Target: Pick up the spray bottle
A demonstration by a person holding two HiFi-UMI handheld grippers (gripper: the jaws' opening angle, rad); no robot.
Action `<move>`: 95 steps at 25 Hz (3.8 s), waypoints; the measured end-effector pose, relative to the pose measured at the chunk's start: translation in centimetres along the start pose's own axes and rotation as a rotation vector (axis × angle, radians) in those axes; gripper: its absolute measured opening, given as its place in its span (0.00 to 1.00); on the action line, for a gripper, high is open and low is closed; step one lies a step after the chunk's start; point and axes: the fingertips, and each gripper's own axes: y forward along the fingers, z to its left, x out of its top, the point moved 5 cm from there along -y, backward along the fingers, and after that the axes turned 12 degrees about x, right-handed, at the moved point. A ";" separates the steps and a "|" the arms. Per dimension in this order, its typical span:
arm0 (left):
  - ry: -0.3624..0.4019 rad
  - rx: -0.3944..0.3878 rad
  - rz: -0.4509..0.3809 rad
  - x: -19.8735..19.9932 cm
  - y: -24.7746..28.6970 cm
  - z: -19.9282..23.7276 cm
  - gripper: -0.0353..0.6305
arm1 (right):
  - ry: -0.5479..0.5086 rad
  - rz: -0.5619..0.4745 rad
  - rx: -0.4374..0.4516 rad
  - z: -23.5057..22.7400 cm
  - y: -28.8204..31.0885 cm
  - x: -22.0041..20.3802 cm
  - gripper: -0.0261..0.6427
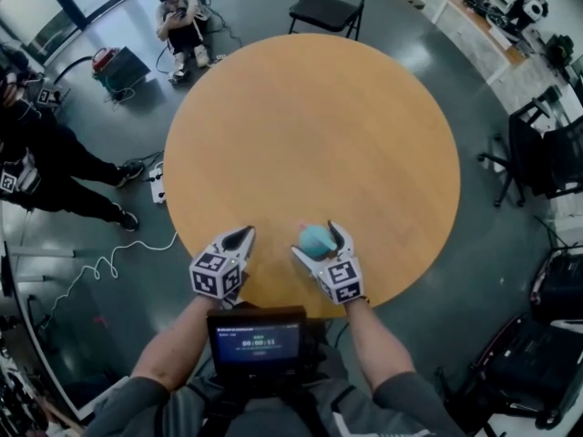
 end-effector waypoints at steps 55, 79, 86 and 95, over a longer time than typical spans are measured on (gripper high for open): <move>0.112 -0.415 -0.193 12.5 -3.2 -10.4 0.05 | 0.070 -0.261 -0.382 1.7 -14.6 10.5 0.70; 0.324 -0.841 -0.176 9.0 -8.6 -39.8 0.05 | 0.205 -0.432 -1.027 11.3 -47.9 -0.2 0.70; 0.393 -0.911 -0.179 7.7 -10.4 -45.5 0.05 | 0.252 -0.469 -1.147 12.5 -53.1 -2.2 0.70; 0.457 -0.999 -0.198 8.6 -11.4 -48.3 0.05 | 0.302 -0.506 -1.221 13.1 -54.8 -2.7 0.69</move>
